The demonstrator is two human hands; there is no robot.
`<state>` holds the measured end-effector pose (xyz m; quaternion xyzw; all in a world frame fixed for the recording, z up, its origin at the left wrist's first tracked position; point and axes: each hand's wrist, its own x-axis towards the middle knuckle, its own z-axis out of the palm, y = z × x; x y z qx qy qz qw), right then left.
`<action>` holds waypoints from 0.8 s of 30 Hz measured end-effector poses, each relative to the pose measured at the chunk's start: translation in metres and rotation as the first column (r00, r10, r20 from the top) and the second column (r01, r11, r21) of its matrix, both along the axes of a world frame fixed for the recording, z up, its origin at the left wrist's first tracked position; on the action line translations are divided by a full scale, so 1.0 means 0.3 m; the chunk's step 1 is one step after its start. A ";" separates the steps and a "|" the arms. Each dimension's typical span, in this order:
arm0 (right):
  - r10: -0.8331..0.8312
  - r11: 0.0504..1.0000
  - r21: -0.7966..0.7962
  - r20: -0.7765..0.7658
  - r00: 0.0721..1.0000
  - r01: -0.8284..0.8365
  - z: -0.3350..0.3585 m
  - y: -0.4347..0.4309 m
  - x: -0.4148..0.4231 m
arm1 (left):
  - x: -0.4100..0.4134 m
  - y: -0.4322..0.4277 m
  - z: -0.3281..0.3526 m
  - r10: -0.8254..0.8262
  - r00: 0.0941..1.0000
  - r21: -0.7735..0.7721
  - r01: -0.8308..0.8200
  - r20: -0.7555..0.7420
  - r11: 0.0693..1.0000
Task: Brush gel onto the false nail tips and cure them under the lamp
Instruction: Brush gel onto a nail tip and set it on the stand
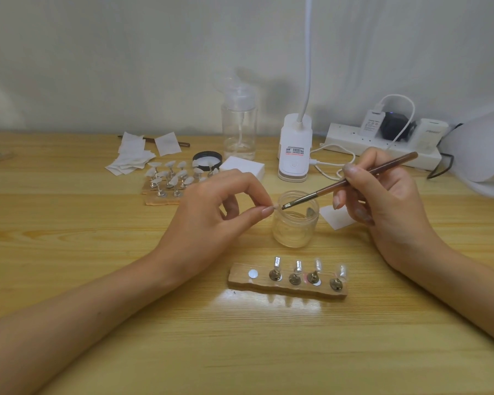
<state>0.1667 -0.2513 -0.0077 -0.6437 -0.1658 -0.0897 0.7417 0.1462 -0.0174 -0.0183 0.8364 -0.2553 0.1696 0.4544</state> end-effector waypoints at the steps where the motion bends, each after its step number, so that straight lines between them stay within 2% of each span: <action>1: -0.009 1.000 0.005 -0.005 1.000 0.009 0.000 -0.001 0.001 | 0.000 0.000 0.000 0.000 1.000 -0.002 0.000 -0.001 1.000; 9: 0.048 0.999 0.016 0.027 0.998 -0.048 0.001 0.000 0.001 | 0.001 0.000 0.001 -0.001 1.000 0.002 0.001 0.000 1.000; 24: -0.026 0.999 0.027 -0.026 0.999 0.027 -0.003 -0.011 0.005 | 0.001 0.003 -0.001 -0.024 1.000 -0.006 0.024 -0.012 1.000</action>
